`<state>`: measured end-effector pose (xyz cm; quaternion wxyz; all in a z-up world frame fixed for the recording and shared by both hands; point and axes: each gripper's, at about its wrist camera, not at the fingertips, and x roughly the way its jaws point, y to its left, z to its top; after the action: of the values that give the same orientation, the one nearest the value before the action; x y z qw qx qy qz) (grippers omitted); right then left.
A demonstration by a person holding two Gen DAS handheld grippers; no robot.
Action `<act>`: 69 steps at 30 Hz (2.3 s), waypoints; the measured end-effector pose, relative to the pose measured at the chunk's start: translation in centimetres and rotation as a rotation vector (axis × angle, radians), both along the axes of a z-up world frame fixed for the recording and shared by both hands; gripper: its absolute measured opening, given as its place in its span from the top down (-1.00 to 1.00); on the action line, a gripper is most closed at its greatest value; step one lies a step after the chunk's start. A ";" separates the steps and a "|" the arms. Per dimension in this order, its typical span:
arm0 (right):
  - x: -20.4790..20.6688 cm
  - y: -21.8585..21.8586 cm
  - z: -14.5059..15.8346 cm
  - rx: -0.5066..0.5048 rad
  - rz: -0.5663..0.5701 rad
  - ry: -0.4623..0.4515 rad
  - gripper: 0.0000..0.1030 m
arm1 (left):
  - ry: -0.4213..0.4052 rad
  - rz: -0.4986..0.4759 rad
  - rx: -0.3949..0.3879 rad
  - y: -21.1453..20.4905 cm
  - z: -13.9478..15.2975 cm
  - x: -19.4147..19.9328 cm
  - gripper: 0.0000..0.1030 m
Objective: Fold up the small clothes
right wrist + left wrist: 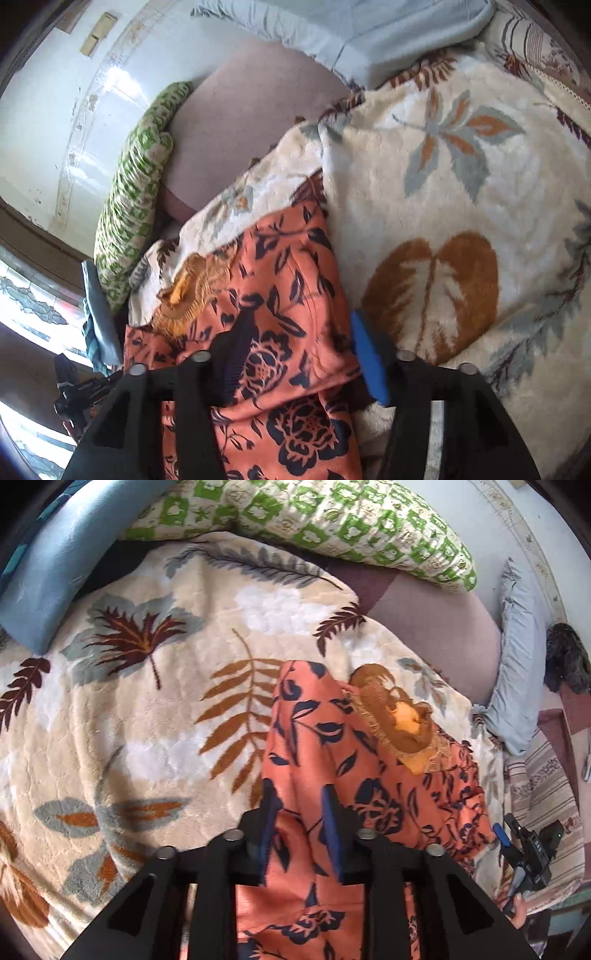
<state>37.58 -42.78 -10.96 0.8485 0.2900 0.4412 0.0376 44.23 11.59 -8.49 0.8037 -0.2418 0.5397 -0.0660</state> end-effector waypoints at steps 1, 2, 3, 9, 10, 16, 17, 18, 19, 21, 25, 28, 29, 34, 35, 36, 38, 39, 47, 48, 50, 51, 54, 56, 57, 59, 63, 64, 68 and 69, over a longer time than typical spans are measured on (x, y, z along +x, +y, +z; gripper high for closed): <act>0.9 0.4 0.1 -0.009 0.028 0.007 -0.29 | -0.005 0.002 0.005 -0.3 0.1 0.5 -0.03; 1.8 0.9 -0.1 -0.031 0.044 0.027 -0.29 | -0.013 0.007 0.023 -0.7 0.3 0.9 -0.12; 2.7 1.5 -0.5 -0.050 0.062 0.045 -0.29 | -0.013 0.001 0.037 -1.2 0.2 1.4 -0.13; 5.1 6.3 -1.2 -0.287 0.196 0.097 0.95 | 0.077 -0.038 0.166 -5.3 -2.2 3.7 0.85; 4.8 6.9 0.0 -0.312 0.206 0.056 0.92 | 0.065 -0.018 0.178 -5.4 -2.0 3.5 0.86; 3.5 5.5 6.1 -0.203 0.117 -0.180 0.92 | -0.079 0.128 0.188 -1.8 1.1 1.2 0.87; 4.0 5.2 5.2 -0.211 0.103 -0.155 0.92 | -0.058 0.142 0.200 -1.2 0.5 1.4 0.87; 4.6 4.8 3.7 -0.210 0.085 -0.114 0.92 | -0.034 0.150 0.207 -0.7 -0.4 1.7 0.87; 5.0 4.5 1.8 -0.206 0.073 -0.064 0.92 | -0.004 0.162 0.222 -0.4 -1.4 1.9 0.87; 5.5 3.9 -1.7 -0.248 0.043 0.047 0.94 | 0.054 0.153 0.226 -0.2 -3.1 2.3 0.85; 4.0 2.2 -3.0 -0.175 0.016 0.080 0.83 | 0.024 0.145 0.153 0.6 -1.7 1.6 0.83; 2.7 2.5 -0.8 -0.048 0.077 0.004 0.35 | -0.069 0.139 0.070 1.5 0.8 -0.1 0.78; 2.6 3.0 -0.5 -0.056 0.091 0.003 -0.05 | -0.094 0.128 0.034 1.4 1.5 -0.9 0.65; 3.8 5.0 -2.4 -0.110 0.113 0.064 -0.11 | -0.102 0.087 -0.038 -0.2 1.5 -4.8 0.11; 4.2 5.4 -3.2 -0.133 0.115 0.085 -0.11 | -0.082 0.083 -0.048 -0.5 0.9 -5.3 0.03; 4.5 6.0 -3.9 -0.169 0.119 0.107 -0.09 | -0.054 0.073 -0.048 -0.8 0.0 -5.6 0.03; 4.7 7.0 -4.2 -0.227 0.148 0.119 0.47 | 0.008 0.065 -0.032 -1.5 -1.5 -5.6 0.06; 4.7 7.5 -3.7 -0.245 0.171 0.109 0.76 | 0.032 0.073 -0.034 -1.6 -2.1 -5.6 0.06; 1.6 3.6 -2.8 -0.210 0.091 0.107 0.88 | 0.054 0.119 -0.041 -1.4 -2.5 -5.0 0.06; 1.5 3.2 -3.9 -0.191 0.100 0.148 0.87 | 0.071 0.115 -0.055 -1.3 -2.6 -5.0 0.06; 0.9 3.0 -3.8 -0.185 0.084 0.132 0.85 | 0.045 0.088 -0.092 -1.2 -1.8 -5.2 0.07; 0.6 2.9 -3.1 -0.190 0.065 0.111 0.77 | 0.005 0.081 -0.101 -1.0 -0.9 -5.5 0.07; -0.4 2.7 -0.1 -0.202 -0.012 0.001 0.39 | -0.119 0.074 -0.055 -0.8 2.2 -5.8 0.02; -0.6 3.3 1.4 -0.170 -0.003 -0.075 0.38 | -0.159 0.074 0.015 -1.2 3.2 -5.0 -0.01; -0.4 4.1 1.5 -0.143 0.037 -0.096 0.38 | -0.159 0.073 0.036 -1.7 3.0 -4.4 -0.02; 0.5 6.1 0.9 -0.170 0.097 -0.076 0.38 | -0.122 0.066 0.086 -2.9 1.7 -3.0 0.01; 1.4 6.9 -3.3 -0.210 0.104 0.068 0.41 | 0.011 0.030 0.193 -6.2 -3.5 -1.0 0.02; 1.7 6.6 -4.9 -0.205 0.105 0.122 0.52 | 0.035 0.021 0.212 -6.6 -4.8 -0.6 0.02; 1.6 7.0 -5.0 -0.235 0.110 0.096 0.53 | -0.008 -0.003 0.310 -8.3 -4.5 -0.9 -0.01; 1.7 7.3 -4.7 -0.246 0.119 0.111 0.50 | 0.009 -0.003 0.297 -8.2 -4.3 -0.9 -0.01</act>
<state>39.23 -35.50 -15.63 0.8481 0.1586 0.5052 0.0175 43.32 3.42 -12.79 0.8281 -0.1197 0.5474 0.0143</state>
